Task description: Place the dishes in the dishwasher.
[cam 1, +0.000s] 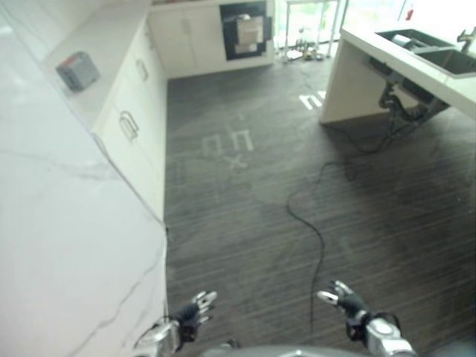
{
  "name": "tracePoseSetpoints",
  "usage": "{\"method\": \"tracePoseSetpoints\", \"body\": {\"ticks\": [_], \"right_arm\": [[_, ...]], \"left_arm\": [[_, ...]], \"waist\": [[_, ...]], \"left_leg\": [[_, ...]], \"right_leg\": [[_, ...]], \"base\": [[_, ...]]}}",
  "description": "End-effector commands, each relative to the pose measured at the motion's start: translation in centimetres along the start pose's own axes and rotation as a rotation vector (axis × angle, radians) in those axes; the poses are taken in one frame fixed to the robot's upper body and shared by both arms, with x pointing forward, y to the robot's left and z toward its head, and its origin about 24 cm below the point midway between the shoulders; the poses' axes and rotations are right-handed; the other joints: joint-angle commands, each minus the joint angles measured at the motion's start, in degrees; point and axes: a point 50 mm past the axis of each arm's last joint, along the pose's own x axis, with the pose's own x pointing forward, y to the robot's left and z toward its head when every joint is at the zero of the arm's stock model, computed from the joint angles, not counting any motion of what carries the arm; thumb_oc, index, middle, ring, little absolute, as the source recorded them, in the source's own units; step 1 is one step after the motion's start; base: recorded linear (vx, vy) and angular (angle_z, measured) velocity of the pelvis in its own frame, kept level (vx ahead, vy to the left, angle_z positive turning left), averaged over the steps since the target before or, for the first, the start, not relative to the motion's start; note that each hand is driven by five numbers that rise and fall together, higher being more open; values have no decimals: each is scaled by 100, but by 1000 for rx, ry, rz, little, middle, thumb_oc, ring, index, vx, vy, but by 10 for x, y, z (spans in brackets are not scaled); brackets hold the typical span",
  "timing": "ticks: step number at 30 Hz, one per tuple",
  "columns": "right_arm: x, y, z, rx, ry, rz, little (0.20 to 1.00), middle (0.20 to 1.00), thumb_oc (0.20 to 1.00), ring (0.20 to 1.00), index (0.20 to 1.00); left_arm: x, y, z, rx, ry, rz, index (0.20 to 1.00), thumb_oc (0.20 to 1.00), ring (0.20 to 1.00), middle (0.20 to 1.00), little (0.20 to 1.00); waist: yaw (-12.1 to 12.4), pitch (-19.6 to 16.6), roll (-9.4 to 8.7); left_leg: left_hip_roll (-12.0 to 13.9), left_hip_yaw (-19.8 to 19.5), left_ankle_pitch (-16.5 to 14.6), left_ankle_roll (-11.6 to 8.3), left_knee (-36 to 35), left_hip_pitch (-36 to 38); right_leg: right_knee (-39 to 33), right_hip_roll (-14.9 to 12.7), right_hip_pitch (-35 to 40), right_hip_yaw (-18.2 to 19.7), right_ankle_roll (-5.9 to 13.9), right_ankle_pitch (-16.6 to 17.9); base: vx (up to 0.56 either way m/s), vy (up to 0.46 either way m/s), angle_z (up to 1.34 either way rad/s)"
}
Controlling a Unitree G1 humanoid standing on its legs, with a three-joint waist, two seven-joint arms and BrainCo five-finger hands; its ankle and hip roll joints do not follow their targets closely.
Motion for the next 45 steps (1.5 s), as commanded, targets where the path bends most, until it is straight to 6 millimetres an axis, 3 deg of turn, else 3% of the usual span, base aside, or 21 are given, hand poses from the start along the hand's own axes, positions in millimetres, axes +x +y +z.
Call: {"method": "tracePoseSetpoints", "body": {"ticks": [1, 5, 9, 15, 21, 24, 28, 30, 32, 34, 36, 38, 41, 42, 45], "right_arm": [[6, -10, 30, -31, -94, -2, 1000, 1000, 1000, 1000, 1000], [6, -10, 32, -19, -84, 8, 1000, 1000, 1000, 1000, 1000], [6, -6, 20, 48, -29, 41, 1000, 1000, 1000, 1000, 1000], [0, -6, -3, 118, 21, 56, 1000, 1000, 1000, 1000, 1000], [-2, -8, -6, 152, 1, 59, 1000, 1000, 1000, 1000, 1000], [-2, -11, 2, 154, -39, 55, 1000, 1000, 1000, 1000, 1000], [-1, -13, 14, 146, -93, 39, 1000, 1000, 1000, 1000, 1000], [0, -14, 19, 130, -103, 34, 1000, 1000, 1000, 1000, 1000], [2, -15, 24, 104, -115, 35, 1000, 1000, 1000, 1000, 1000], [2, -15, 27, 89, -122, 30, 1000, 1000, 1000, 1000, 1000], [1, -17, 28, 69, -122, 29, 1000, 1000, 1000, 1000, 1000], [0, -18, 27, 63, -119, 24, 1000, 1000, 1000, 1000, 1000], [-3, -23, 22, 76, -105, 2, 1000, 1000, 1000, 1000, 1000], [-5, -24, 15, 85, -87, -16, 1000, 1000, 1000, 1000, 1000], [-3, -21, 12, 126, -80, -28, 1000, 1000, 1000, 1000, 1000]], "left_arm": [[14, -16, 31, 106, -89, -59, 1000, 1000, 1000, 1000, 1000], [15, -14, 40, 76, -114, -24, 1000, 1000, 1000, 1000, 1000], [14, -8, 20, 139, -7, 77, 1000, 1000, 1000, 1000, 1000], [12, -4, 9, 104, -33, 178, 1000, 1000, 1000, 1000, 1000], [11, -8, 27, 111, -165, 121, 1000, 1000, 1000, 1000, 1000], [11, -18, 49, 134, -300, 51, 1000, 1000, 1000, 1000, 1000], [15, -24, 55, 124, -295, 36, 1000, 1000, 1000, 1000, 1000], [16, -25, 53, 120, -291, 40, 1000, 1000, 1000, 1000, 1000], [15, -22, 50, 95, -295, 56, 1000, 1000, 1000, 1000, 1000], [14, -20, 52, 89, -311, 57, 1000, 1000, 1000, 1000, 1000], [12, -20, 51, 84, -326, 49, 1000, 1000, 1000, 1000, 1000], [10, -19, 50, 73, -338, 48, 1000, 1000, 1000, 1000, 1000], [10, -21, 52, 81, -342, 43, 1000, 1000, 1000, 1000, 1000], [10, -20, 47, 75, -327, 45, 1000, 1000, 1000, 1000, 1000], [8, -16, 42, 105, -294, 58, 1000, 1000, 1000, 1000, 1000]], "waist": [[90, 119, -22], [57, 97, -35], [46, 97, -44], [30, 115, -54], [76, 189, -29], [95, 232, 6], [64, 304, 10], [61, 333, -20], [91, 423, -153], [165, 548, -218], [219, 645, -177], [256, 688, -91], [303, 749, 29], [361, 741, 9], [493, 643, -28]], "left_leg": [[15, -14, -493, -64, 43, 151], [25, 31, -493, -63, 41, 164], [33, 29, -486, -51, 34, 166], [85, 88, -460, -67, 11, 160], [137, 34, -419, -107, 8, 113], [194, -38, -354, -164, 8, 61], [272, -174, -269, -258, 135, -46], [281, -219, -345, -278, 467, -171], [184, -274, -693, -131, 1495, -564], [112, -439, -666, -63, 2259, -1052], [51, -565, -568, -52, 2032, -1162], [89, -612, -258, -145, 1455, -1205], [363, -412, 285, -358, 860, -1472], [366, -365, 200, -365, 866, -1511], [121, -540, -101, -45, 1042, -1462]], "right_leg": [[132, 104, -94, -92, 68, -134], [110, 126, -88, -55, 64, -137], [106, 159, -73, -47, 41, -161], [144, 167, -76, -105, 27, -202], [211, 215, -97, -190, -10, -271], [236, 289, -133, -185, -56, -317], [277, 413, -186, -80, -169, -389], [288, 421, -209, -36, -218, -394], [364, 332, -242, 84, -307, -366], [477, 342, -250, 214, -376, -387], [580, 412, -232, 367, -372, -453], [616, 500, -181, 438, -348, -547], [634, 534, -16, 325, -339, -733], [783, 390, 133, 210, -287, -963], [1230, 240, 148, 274, -213, -1158]], "base": [[3, 0, -7], [3, -3, -4], [22, -20, -3], [22, -45, 2], [-19, -88, 3], [-8, -140, 7], [3, -188, 25], [33, -148, 18], [60, -156, 11], [88, -89, -13], [248, 96, -17], [326, 204, -11], [395, 274, -7], [586, 457, 13], [462, 394, -13]]}}
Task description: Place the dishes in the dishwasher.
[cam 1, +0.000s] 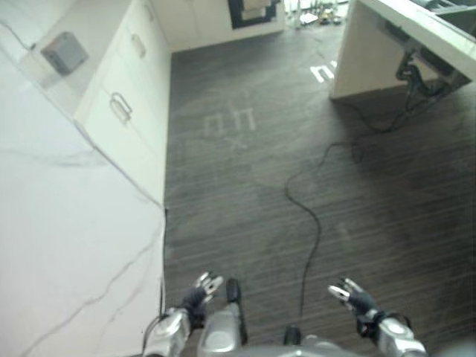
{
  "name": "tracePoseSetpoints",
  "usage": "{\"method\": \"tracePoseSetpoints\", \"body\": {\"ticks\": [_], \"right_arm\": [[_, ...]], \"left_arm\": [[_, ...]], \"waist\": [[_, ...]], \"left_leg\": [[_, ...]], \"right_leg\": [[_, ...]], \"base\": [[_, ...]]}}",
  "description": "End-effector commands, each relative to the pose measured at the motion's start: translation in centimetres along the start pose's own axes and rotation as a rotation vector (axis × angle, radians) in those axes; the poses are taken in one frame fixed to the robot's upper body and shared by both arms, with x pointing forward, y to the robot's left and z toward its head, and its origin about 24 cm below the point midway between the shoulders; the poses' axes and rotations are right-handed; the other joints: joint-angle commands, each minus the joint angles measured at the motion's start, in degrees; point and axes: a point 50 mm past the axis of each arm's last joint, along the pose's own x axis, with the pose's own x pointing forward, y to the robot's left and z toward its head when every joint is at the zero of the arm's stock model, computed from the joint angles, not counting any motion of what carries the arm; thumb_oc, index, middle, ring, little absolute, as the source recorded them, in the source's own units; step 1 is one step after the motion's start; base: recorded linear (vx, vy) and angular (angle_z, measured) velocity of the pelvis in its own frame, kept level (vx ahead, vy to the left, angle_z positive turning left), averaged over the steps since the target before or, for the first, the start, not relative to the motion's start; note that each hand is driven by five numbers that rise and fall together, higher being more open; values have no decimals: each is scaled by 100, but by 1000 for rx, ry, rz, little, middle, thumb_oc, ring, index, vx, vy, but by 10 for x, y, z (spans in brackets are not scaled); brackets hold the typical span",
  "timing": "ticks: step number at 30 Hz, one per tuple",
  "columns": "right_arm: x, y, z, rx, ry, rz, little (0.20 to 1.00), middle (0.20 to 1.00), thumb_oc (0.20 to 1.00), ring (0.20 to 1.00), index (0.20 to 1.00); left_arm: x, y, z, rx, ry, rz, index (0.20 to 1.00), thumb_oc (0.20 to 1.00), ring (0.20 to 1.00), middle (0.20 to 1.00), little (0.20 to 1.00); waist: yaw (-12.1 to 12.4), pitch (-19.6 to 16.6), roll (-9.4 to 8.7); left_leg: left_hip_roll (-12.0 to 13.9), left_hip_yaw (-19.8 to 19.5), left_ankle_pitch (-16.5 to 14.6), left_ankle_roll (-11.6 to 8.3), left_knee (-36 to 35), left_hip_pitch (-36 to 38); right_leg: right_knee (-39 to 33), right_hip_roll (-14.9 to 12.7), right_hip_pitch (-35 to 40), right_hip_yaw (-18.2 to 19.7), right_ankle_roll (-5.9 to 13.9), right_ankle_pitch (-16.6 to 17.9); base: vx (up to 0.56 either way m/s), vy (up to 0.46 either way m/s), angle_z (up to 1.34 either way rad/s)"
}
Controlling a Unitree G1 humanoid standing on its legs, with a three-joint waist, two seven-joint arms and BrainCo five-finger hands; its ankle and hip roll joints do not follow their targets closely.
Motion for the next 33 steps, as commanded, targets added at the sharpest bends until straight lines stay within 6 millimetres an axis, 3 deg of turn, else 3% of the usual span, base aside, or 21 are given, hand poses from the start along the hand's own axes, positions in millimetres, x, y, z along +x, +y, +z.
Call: {"method": "tracePoseSetpoints", "body": {"ticks": [1, 2, 3, 5, 6, 7, 9, 12, 13, 15, 16, 17, 20, 22, 23, 24, 26, 28, 30, 32, 33], "right_arm": [[5, 7, 24, 57, -132, 18, 1000, 1000, 1000, 1000, 1000], [5, 7, 22, 69, -123, 11, 1000, 1000, 1000, 1000, 1000], [5, 7, 20, 89, -123, 2, 1000, 1000, 1000, 1000, 1000], [5, 8, 20, 90, -124, 5, 1000, 1000, 1000, 1000, 1000], [5, 9, 20, 82, -128, 16, 1000, 1000, 1000, 1000, 1000], [6, 10, 23, 80, -141, 26, 1000, 1000, 1000, 1000, 1000], [5, 9, 30, 80, -170, 29, 1000, 1000, 1000, 1000, 1000], [3, 2, 33, 67, -181, 35, 1000, 1000, 1000, 1000, 1000], [1, 1, 31, 60, -184, 35, 1000, 1000, 1000, 1000, 1000], [0, -1, 30, 58, -181, 30, 1000, 1000, 1000, 1000, 1000], [0, -3, 31, 60, -172, 17, 1000, 1000, 1000, 1000, 1000], [1, -4, 30, 67, -153, 3, 1000, 1000, 1000, 1000, 1000], [2, -5, 34, 16, -151, 15, 1000, 1000, 1000, 1000, 1000], [0, -9, 35, 11, -152, 7, 1000, 1000, 1000, 1000, 1000], [-1, -11, 37, 9, -160, 3, 1000, 1000, 1000, 1000, 1000], [-1, -12, 39, 11, -170, 1, 1000, 1000, 1000, 1000, 1000], [-1, -12, 43, 23, -191, 3, 1000, 1000, 1000, 1000, 1000], [3, -6, 51, 20, -208, 13, 1000, 1000, 1000, 1000, 1000], [6, 0, 53, 0, -206, 8, 1000, 1000, 1000, 1000, 1000], [8, -1, 50, -39, -181, 3, 1000, 1000, 1000, 1000, 1000], [8, -1, 49, -41, -179, -1, 1000, 1000, 1000, 1000, 1000]], "left_arm": [[5, 4, 25, 95, -76, -23, 1000, 1000, 1000, 1000, 1000], [5, 5, 25, 121, -51, -26, 1000, 1000, 1000, 1000, 1000], [7, 6, 25, 164, -28, -22, 1000, 1000, 1000, 1000, 1000], [7, 7, 24, 166, -25, -14, 1000, 1000, 1000, 1000, 1000], [6, 10, 24, 158, -23, 15, 1000, 1000, 1000, 1000, 1000], [6, 11, 25, 148, -35, 24, 1000, 1000, 1000, 1000, 1000], [8, 11, 35, 172, -55, 7, 1000, 1000, 1000, 1000, 1000], [10, 9, 40, 164, -66, 0, 1000, 1000, 1000, 1000, 1000], [12, 6, 41, 171, -67, -9, 1000, 1000, 1000, 1000, 1000], [13, 1, 38, 190, -61, -28, 1000, 1000, 1000, 1000, 1000], [14, -1, 36, 199, -48, -32, 1000, 1000, 1000, 1000, 1000], [14, -3, 32, 191, -25, -28, 1000, 1000, 1000, 1000, 1000], [14, -6, 26, 193, -18, -49, 1000, 1000, 1000, 1000, 1000], [12, -6, 23, 180, -17, -47, 1000, 1000, 1000, 1000, 1000], [11, -5, 23, 179, -14, -49, 1000, 1000, 1000, 1000, 1000], [11, -5, 25, 191, -10, -56, 1000, 1000, 1000, 1000, 1000], [12, -6, 27, 221, -9, -76, 1000, 1000, 1000, 1000, 1000], [11, -6, 28, 208, -22, -95, 1000, 1000, 1000, 1000, 1000], [8, -6, 23, 190, -23, -103, 1000, 1000, 1000, 1000, 1000], [5, -6, 18, 186, -20, -115, 1000, 1000, 1000, 1000, 1000], [5, -5, 18, 185, -20, -119, 1000, 1000, 1000, 1000, 1000]], "waist": [[216, -259, -62], [207, -311, -106], [106, -350, -77], [64, -335, -33], [8, -282, 20], [-94, -219, 66], [-345, -141, 50], [-649, -120, -57], [-718, -150, 8], [-759, -260, 24], [-800, -356, -18], [-838, -434, 39], [-728, -535, 53], [-625, -512, -49], [-561, -469, -138], [-495, -411, -187], [-391, -314, -204], [-304, -220, -228], [-105, -178, -128], [134, -214, 1], [134, -241, 15]], "left_leg": [[-271, -251, -771, 424, 846, 7], [-412, -230, -866, 576, 850, 65], [-688, -240, -993, 907, 711, 284], [-743, -245, -1056, 1009, 672, 391], [-862, -281, -1222, 1092, 556, 707], [-871, -301, -1291, 1110, 449, 948], [-894, -390, -1363, 1055, 388, 1179], [-1089, -627, -1742, 935, 258, 1754], [-1062, -775, -1975, 885, 215, 2040], [-1100, -802, -2196, 828, 325, 2234], [-1119, -778, -2163, 743, 607, 2249], [-979, -778, -1827, 553, 1125, 2208], [-746, -845, -492, -81, 3051, 1657], [-748, -848, -267, -136, 4406, 1051], [-618, -750, -306, -126, 5366, 539], [-492, -668, -427, -47, 5729, 100], [-423, -564, -676, 148, 5441, -299], [-401, -431, -972, 406, 3572, -275], [-531, -999, -668, 299, 1600, -359], [-490, -1408, -185, 84, 808, -664], [-484, -1346, -196, 108, 795, -647]], "right_leg": [[1375, -586, -167, 91, 355, -397], [1875, -670, -170, 123, 434, -188], [3582, -935, -742, 322, 703, 721], [4169, -998, -989, 327, 729, 922], [5079, -1218, -1529, 322, 757, 878], [5011, -975, -1890, 201, 673, 594], [3504, -362, -2310, -3, 528, 512], [1484, -466, -2797, -80, 772, 1242], [1232, -490, -2968, -93, 889, 1345], [1112, -523, -2891, -233, 806, 1387], [1113, -544, -2786, -254, 669, 1391], [1218, -401, -2654, -111, 471, 1169], [1041, -180, -2049, -79, 61, 798], [1013, -183, -1774, -12, -93, 615], [1016, -187, -1579, 35, -217, 463], [1019, -167, -1391, 83, -269, 353], [989, -94, -1127, 249, -258, 257], [916, -36, -941, 633, -129, 207], [722, 128, -686, 1187, 35, 146], [602, 131, -408, 1525, 132, 38], [616, 98, -381, 1504, 168, 4]], "base": [[419, 327, -50], [523, 552, -28], [386, 482, -8], [319, 383, 17], [425, 343, 32], [444, 268, -13], [428, 0, -61], [588, -24, 66], [704, -35, 78], [620, -104, 67], [691, -228, 13], [649, -279, -30], [537, -266, -25], [442, -236, -36], [376, -222, -63], [318, -177, -71], [321, -27, -72], [503, 201, -92], [556, 313, -143], [620, 446, -222], [520, 454, -221]]}}
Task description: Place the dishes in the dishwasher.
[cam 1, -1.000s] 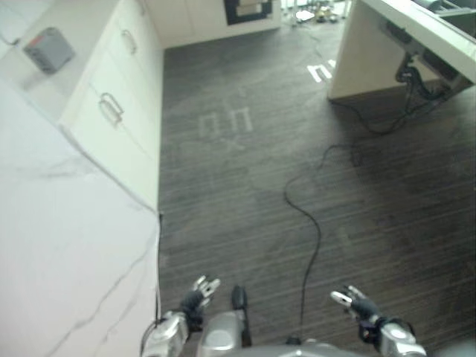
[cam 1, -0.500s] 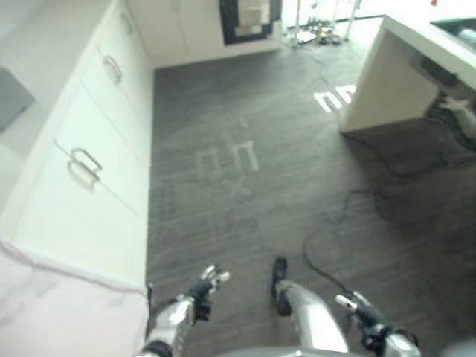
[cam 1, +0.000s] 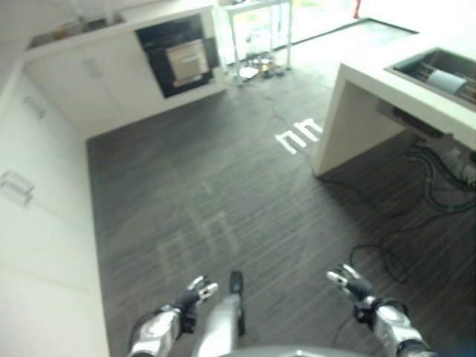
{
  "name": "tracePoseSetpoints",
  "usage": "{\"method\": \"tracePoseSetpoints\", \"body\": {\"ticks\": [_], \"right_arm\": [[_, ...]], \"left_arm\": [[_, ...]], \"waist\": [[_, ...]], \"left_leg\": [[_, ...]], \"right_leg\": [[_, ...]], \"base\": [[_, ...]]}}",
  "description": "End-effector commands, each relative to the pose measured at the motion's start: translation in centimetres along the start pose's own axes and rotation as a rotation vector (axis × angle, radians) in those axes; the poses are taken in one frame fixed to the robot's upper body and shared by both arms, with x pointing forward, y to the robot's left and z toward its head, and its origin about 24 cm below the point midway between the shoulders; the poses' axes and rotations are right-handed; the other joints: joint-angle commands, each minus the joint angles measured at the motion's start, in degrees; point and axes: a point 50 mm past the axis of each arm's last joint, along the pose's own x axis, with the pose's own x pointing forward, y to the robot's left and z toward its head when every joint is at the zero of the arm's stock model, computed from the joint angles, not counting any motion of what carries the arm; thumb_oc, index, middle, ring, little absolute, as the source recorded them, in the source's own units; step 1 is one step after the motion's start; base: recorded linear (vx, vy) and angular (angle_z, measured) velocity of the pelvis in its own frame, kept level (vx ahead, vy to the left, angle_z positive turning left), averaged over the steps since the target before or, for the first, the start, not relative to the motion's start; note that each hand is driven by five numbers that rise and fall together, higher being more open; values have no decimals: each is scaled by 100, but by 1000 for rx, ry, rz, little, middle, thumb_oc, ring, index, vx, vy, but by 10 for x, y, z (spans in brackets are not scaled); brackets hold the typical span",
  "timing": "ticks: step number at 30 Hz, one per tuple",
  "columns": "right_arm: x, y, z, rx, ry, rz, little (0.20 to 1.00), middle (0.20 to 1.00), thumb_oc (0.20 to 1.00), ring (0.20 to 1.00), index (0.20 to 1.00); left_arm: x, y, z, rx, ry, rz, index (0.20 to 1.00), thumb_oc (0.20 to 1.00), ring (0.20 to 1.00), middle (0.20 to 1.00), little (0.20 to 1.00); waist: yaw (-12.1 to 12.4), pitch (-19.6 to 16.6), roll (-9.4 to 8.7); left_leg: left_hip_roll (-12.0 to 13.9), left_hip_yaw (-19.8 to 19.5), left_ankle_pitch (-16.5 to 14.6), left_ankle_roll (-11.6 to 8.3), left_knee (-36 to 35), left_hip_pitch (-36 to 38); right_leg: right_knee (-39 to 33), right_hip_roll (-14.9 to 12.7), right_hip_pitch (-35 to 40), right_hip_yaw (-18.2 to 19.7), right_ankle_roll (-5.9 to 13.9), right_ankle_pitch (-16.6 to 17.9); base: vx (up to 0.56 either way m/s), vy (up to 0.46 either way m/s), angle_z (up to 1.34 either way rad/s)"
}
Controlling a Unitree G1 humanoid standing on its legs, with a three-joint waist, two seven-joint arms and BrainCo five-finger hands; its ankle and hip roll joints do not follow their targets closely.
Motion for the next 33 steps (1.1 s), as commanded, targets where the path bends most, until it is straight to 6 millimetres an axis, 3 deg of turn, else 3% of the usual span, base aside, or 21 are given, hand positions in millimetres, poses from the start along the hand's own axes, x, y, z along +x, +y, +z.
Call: {"method": "tracePoseSetpoints", "body": {"ticks": [1, 4, 5, 7, 8, 9, 12, 13, 14, 17, 21, 23, 26, 29, 30, 31, 32, 33], "right_arm": [[4, -1, 24, -39, -100, 0, 1000, 1000, 1000, 1000, 1000], [2, -3, 13, 7, -70, -14, 1000, 1000, 1000, 1000, 1000], [0, -4, 7, 30, -64, -18, 1000, 1000, 1000, 1000, 1000], [0, 5, 3, 32, -74, 12, 1000, 1000, 1000, 1000, 1000], [1, 10, 4, 18, -81, 38, 1000, 1000, 1000, 1000, 1000], [3, 15, 8, -6, -98, 56, 1000, 1000, 1000, 1000, 1000], [5, 17, 15, -25, -124, 65, 1000, 1000, 1000, 1000, 1000], [6, 19, 19, -40, -135, 74, 1000, 1000, 1000, 1000, 1000], [7, 20, 22, -46, -142, 77, 1000, 1000, 1000, 1000, 1000], [7, 22, 23, -42, -143, 82, 1000, 1000, 1000, 1000, 1000], [5, 19, 17, -33, -109, 77, 1000, 1000, 1000, 1000, 1000], [5, 16, 19, -69, -106, 83, 1000, 1000, 1000, 1000, 1000], [4, 9, 22, -112, -101, 86, 1000, 1000, 1000, 1000, 1000], [2, 4, 21, -119, -106, 76, 1000, 1000, 1000, 1000, 1000], [2, 4, 21, -116, -107, 73, 1000, 1000, 1000, 1000, 1000], [2, 4, 22, -114, -108, 72, 1000, 1000, 1000, 1000, 1000], [4, 6, 23, -123, -104, 77, 1000, 1000, 1000, 1000, 1000], [4, 8, 23, -128, -98, 80, 1000, 1000, 1000, 1000, 1000]], "left_arm": [[12, -11, 37, 58, -137, -77, 1000, 1000, 1000, 1000, 1000], [13, -8, 39, 90, -122, -86, 1000, 1000, 1000, 1000, 1000], [13, -6, 40, 119, -110, -90, 1000, 1000, 1000, 1000, 1000], [12, 1, 40, 129, -105, -60, 1000, 1000, 1000, 1000, 1000], [12, 4, 42, 116, -107, -39, 1000, 1000, 1000, 1000, 1000], [12, 5, 44, 101, -117, -33, 1000, 1000, 1000, 1000, 1000], [11, 6, 43, 85, -115, -21, 1000, 1000, 1000, 1000, 1000], [11, 5, 40, 85, -107, -22, 1000, 1000, 1000, 1000, 1000], [11, 4, 38, 85, -105, -24, 1000, 1000, 1000, 1000, 1000], [9, 3, 34, 82, -102, -24, 1000, 1000, 1000, 1000, 1000], [11, 0, 28, 71, -62, 0, 1000, 1000, 1000, 1000, 1000], [12, -4, 22, 37, -50, 2, 1000, 1000, 1000, 1000, 1000], [15, -11, 19, 15, -56, 15, 1000, 1000, 1000, 1000, 1000], [13, -8, 18, 27, -49, 13, 1000, 1000, 1000, 1000, 1000], [13, -8, 17, 34, -45, 9, 1000, 1000, 1000, 1000, 1000], [13, -9, 16, 38, -43, 7, 1000, 1000, 1000, 1000, 1000], [11, -8, 13, 26, -40, 17, 1000, 1000, 1000, 1000, 1000], [10, -7, 11, 18, -40, 23, 1000, 1000, 1000, 1000, 1000]], "waist": [[58, 380, -124], [-37, 259, -96], [-78, 197, -101], [-200, 198, 6], [-219, 239, 61], [-220, 272, 74], [-231, 364, -23], [-266, 353, -98], [-299, 360, -150], [-322, 337, -187], [-372, 175, -219], [-438, 105, -213], [-409, 173, -232], [-331, 308, -296], [-285, 347, -318], [-214, 379, -380], [-108, 419, -352], [-85, 418, -322]], "left_leg": [[-20, 572, 562, 224, 83, 679], [-126, 510, 333, 457, -36, 1073], [-202, 564, 246, 585, -147, 1246], [-302, 715, 8, 900, -280, 1662], [-255, 900, -87, 930, -372, 1910], [-174, 1124, -148, 870, -390, 2045], [-127, 1442, -281, 742, -344, 2279], [-130, 1640, -386, 679, -353, 2378], [-149, 1769, -493, 659, -389, 2473], [-98, 2017, -766, 615, -467, 2740], [244, 2201, -831, 491, -223, 2770], [528, 2236, -792, 282, 216, 2813], [924, 1963, -44, -26, 2015, 2234], [1047, 1757, 114, -17, 3357, 1391], [915, 1657, -24, 76, 3483, 1156], [566, 1600, -138, 317, 3289, 952], [178, 1520, -319, 433, 2567, 964], [70, 1520, -360, 450, 1982, 1057]], "right_leg": [[129, 865, -1406, -126, 305, 393], [790, 735, -1578, -311, 372, 303], [1260, 645, -1722, -426, 443, 481], [3007, 565, -2610, -777, 645, 946], [3304, 449, -3002, -1019, 651, 916], [2870, 238, -3028, -1221, 643, 859], [1434, -138, -2847, -1479, 712, 1149], [803, -350, -2932, -1608, 828, 1491], [570, -514, -3038, -1667, 947, 1772], [364, -741, -3170, -1906, 1195, 2098], [331, -480, -2922, -2066, 1076, 1593], [383, -236, -2765, -2053, 778, 1255], [322, 150, -2454, -1912, 298, 881], [210, 333, -2132, -1802, 68, 718], [173, 332, -2066, -1754, 75, 720], [139, 264, -2078, -1689, 86, 823], [79, 321, -1988, -1499, 158, 804], [43, 361, -1965, -1441, 211, 791]], "base": [[270, 272, -144], [295, 229, -84], [349, 270, -25], [297, 344, -12], [250, 256, -98], [232, 83, -149], [202, -86, -151], [206, -143, -55], [281, -175, -58], [288, -270, -115], [332, -438, -39], [384, -405, -36], [271, -384, -58], [233, -309, -61], [170, -110, -36], [245, 35, -24], [293, 104, -35], [373, 148, -69]]}}
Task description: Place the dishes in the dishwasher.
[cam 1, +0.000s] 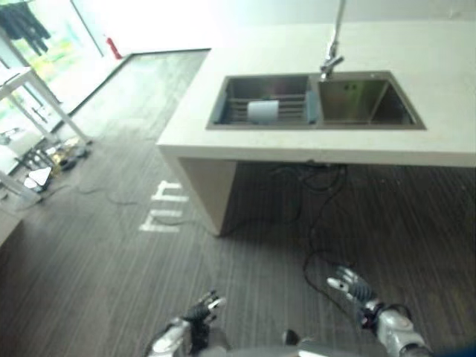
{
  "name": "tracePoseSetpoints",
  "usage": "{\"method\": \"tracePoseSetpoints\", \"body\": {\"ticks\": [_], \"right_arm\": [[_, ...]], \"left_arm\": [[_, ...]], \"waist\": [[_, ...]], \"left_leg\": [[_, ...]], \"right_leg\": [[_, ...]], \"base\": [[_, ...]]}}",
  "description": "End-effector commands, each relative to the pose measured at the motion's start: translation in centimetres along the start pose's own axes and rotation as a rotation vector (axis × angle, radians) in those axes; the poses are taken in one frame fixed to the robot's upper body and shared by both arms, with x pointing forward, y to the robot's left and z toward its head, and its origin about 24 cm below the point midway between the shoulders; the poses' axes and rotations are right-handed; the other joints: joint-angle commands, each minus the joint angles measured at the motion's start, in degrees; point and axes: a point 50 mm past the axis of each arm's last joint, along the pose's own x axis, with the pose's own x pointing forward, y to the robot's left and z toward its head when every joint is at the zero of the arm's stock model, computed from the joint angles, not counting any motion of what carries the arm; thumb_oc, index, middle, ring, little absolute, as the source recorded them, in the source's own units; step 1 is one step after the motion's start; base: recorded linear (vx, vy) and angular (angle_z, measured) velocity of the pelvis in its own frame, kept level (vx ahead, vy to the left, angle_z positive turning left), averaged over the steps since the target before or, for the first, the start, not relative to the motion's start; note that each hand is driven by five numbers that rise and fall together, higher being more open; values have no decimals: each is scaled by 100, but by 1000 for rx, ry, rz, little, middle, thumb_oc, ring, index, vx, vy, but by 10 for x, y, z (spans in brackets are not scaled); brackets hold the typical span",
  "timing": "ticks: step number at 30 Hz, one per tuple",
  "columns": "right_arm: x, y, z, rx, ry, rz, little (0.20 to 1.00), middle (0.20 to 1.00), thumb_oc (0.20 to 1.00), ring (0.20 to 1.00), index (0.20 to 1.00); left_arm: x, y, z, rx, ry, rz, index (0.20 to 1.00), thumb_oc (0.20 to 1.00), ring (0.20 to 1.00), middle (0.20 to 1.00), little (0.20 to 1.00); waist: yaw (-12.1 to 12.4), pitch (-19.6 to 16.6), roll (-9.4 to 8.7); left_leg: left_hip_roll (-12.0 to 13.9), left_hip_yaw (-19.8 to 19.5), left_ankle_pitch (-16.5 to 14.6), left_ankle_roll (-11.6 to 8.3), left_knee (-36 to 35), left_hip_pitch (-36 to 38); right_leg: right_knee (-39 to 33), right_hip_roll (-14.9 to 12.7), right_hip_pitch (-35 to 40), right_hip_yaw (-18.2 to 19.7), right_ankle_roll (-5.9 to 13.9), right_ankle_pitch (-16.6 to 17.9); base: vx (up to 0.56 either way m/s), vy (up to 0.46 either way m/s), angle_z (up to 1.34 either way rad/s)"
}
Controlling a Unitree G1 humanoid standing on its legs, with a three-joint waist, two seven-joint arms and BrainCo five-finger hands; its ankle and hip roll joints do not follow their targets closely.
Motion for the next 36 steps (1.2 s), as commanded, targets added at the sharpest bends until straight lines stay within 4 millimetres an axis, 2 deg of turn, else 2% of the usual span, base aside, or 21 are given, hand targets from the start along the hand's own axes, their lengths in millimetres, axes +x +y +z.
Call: {"method": "tracePoseSetpoints", "body": {"ticks": [1, 2, 3, 5, 6, 7, 8, 12, 18, 19, 20, 21, 22, 23, 24, 25, 26, 29, 31, 34, 36], "right_arm": [[4, -3, 18, -70, -52, 14, 1000, 1000, 1000, 1000, 1000], [5, -1, 16, -80, -44, 14, 1000, 1000, 1000, 1000, 1000], [4, -2, 15, -83, -40, 9, 1000, 1000, 1000, 1000, 1000], [3, -4, 13, -83, -40, 1, 1000, 1000, 1000, 1000, 1000], [3, -4, 13, -82, -43, -4, 1000, 1000, 1000, 1000, 1000], [3, -5, 12, -78, -48, -15, 1000, 1000, 1000, 1000, 1000], [3, -5, 12, -75, -46, -20, 1000, 1000, 1000, 1000, 1000], [1, 0, 3, -77, -27, 9, 1000, 1000, 1000, 1000, 1000], [6, 10, 6, -95, -35, 28, 1000, 1000, 1000, 1000, 1000], [8, 12, 7, -92, -36, 18, 1000, 1000, 1000, 1000, 1000], [8, 12, 8, -89, -42, 17, 1000, 1000, 1000, 1000, 1000], [9, 13, 9, -85, -48, 17, 1000, 1000, 1000, 1000, 1000], [9, 14, 10, -83, -53, 20, 1000, 1000, 1000, 1000, 1000], [9, 13, 12, -81, -59, 21, 1000, 1000, 1000, 1000, 1000], [10, 13, 16, -83, -72, 25, 1000, 1000, 1000, 1000, 1000], [11, 14, 20, -117, -80, 38, 1000, 1000, 1000, 1000, 1000], [10, 15, 19, -123, -73, 42, 1000, 1000, 1000, 1000, 1000], [9, 13, 10, -120, -34, 32, 1000, 1000, 1000, 1000, 1000], [6, 7, 2, -119, 10, 10, 1000, 1000, 1000, 1000, 1000], [4, 1, -4, -102, 57, -31, 1000, 1000, 1000, 1000, 1000], [0, -7, -10, -91, 83, -74, 1000, 1000, 1000, 1000, 1000]], "left_arm": [[3, -1, 9, 20, -34, -15, 1000, 1000, 1000, 1000, 1000], [2, -1, 7, 14, -33, -12, 1000, 1000, 1000, 1000, 1000], [2, -1, 6, 12, -31, -12, 1000, 1000, 1000, 1000, 1000], [1, -1, 4, 7, -28, -12, 1000, 1000, 1000, 1000, 1000], [2, -2, 4, 9, -26, -14, 1000, 1000, 1000, 1000, 1000], [2, -1, 5, 11, -23, -16, 1000, 1000, 1000, 1000, 1000], [3, -1, 5, 10, -19, -9, 1000, 1000, 1000, 1000, 1000], [1, 8, 8, 30, -24, 34, 1000, 1000, 1000, 1000, 1000], [-1, 21, 17, 6, -58, 77, 1000, 1000, 1000, 1000, 1000], [-3, 23, 14, 10, -44, 78, 1000, 1000, 1000, 1000, 1000], [-3, 23, 13, 21, -39, 74, 1000, 1000, 1000, 1000, 1000], [-3, 23, 12, 40, -33, 73, 1000, 1000, 1000, 1000, 1000], [-4, 24, 12, 57, -28, 80, 1000, 1000, 1000, 1000, 1000], [-4, 24, 12, 64, -28, 87, 1000, 1000, 1000, 1000, 1000], [-2, 24, 16, 67, -37, 97, 1000, 1000, 1000, 1000, 1000], [-1, 26, 22, 76, -56, 103, 1000, 1000, 1000, 1000, 1000], [-1, 27, 24, 81, -61, 107, 1000, 1000, 1000, 1000, 1000], [-1, 27, 22, 62, -42, 115, 1000, 1000, 1000, 1000, 1000], [-1, 22, 11, 44, 5, 108, 1000, 1000, 1000, 1000, 1000], [-3, 15, -6, 35, 75, 116, 1000, 1000, 1000, 1000, 1000], [-6, 16, -17, -30, 117, 162, 1000, 1000, 1000, 1000, 1000]], "waist": [[261, 453, 147], [360, 476, 245], [436, 461, 305], [523, 482, 335], [536, 480, 338], [508, 448, 343], [490, 426, 342], [439, 283, 397], [490, 203, 442], [564, 235, 412], [566, 244, 390], [552, 259, 367], [502, 297, 389], [468, 330, 443], [412, 416, 453], [268, 505, 497], [277, 504, 490], [347, 387, 403], [415, 262, 330], [466, 213, 303], [463, 230, 304]], "left_leg": [[-696, 162, -528, 184, -3312, 1612], [-741, -82, -204, 62, -4207, 1568], [-692, -276, 77, -43, -4517, 1406], [-620, -442, 348, -145, -4739, 1293], [-598, -434, 376, -158, -4750, 1272], [-521, -210, 352, -149, -4811, 1352], [-516, -159, 325, -123, -4845, 1417], [-604, -207, 206, 30, -5347, 2084], [-689, -195, 66, 202, -5467, 2284], [-777, -119, -16, 362, -5467, 2341], [-833, -103, -45, 431, -5467, 2347], [-907, -115, -74, 511, -5467, 2356], [-959, -199, -109, 599, -5467, 2382], [-934, -265, -120, 622, -5467, 2383], [-924, -326, -125, 605, -5467, 2394], [-823, -438, -212, 535, -5467, 2471], [-747, -389, -141, 473, -5467, 2435], [-577, -272, -49, 297, -5467, 2421], [-434, -156, -25, 92, -5467, 2401], [-342, -206, 37, -42, -5467, 2362], [-293, -146, 54, -105, -5402, 2351]], "right_leg": [[288, -295, -60, 441, 819, -111], [223, -168, 62, 585, 869, -175], [164, -88, 118, 680, 875, -205], [96, -60, 243, 759, 892, -244], [82, -71, 267, 754, 904, -251], [77, -157, 292, 613, 962, -277], [97, -212, 300, 547, 993, -274], [351, -337, 201, 296, 1044, -320], [687, -471, -94, 171, 1119, -349], [1289, -605, -142, 129, 1217, -342], [1536, -617, -182, 161, 1253, -279], [1901, -608, -275, 246, 1300, -158], [2652, -597, -612, 401, 1355, 55], [2960, -619, -902, 469, 1341, 206], [2876, -764, -1202, 511, 1286, 195], [2180, -812, -1563, 726, 1248, 370], [1845, -770, -1314, 648, 1262, 185], [877, -708, -807, 419, 1313, 112], [308, -641, -414, 245, 1303, 109], [61, -536, -191, 212, 1205, 33], [-71, -538, -74, 113, 1160, 43]], "base": [[396, 170, -107], [404, 177, -108], [364, 159, -90], [236, 139, -69], [239, 207, -98], [216, 210, -117], [231, 225, -91], [263, 187, -24], [90, 112, 38], [51, 140, -21], [54, 138, -32], [31, 76, -27], [6, 60, -17], [-37, 2, 0], [-68, -192, 8], [-60, -313, 12], [-9, -384, 18], [59, -291, 41], [41, -294, 5], [-30, -215, 14], [-67, -113, 16]]}}
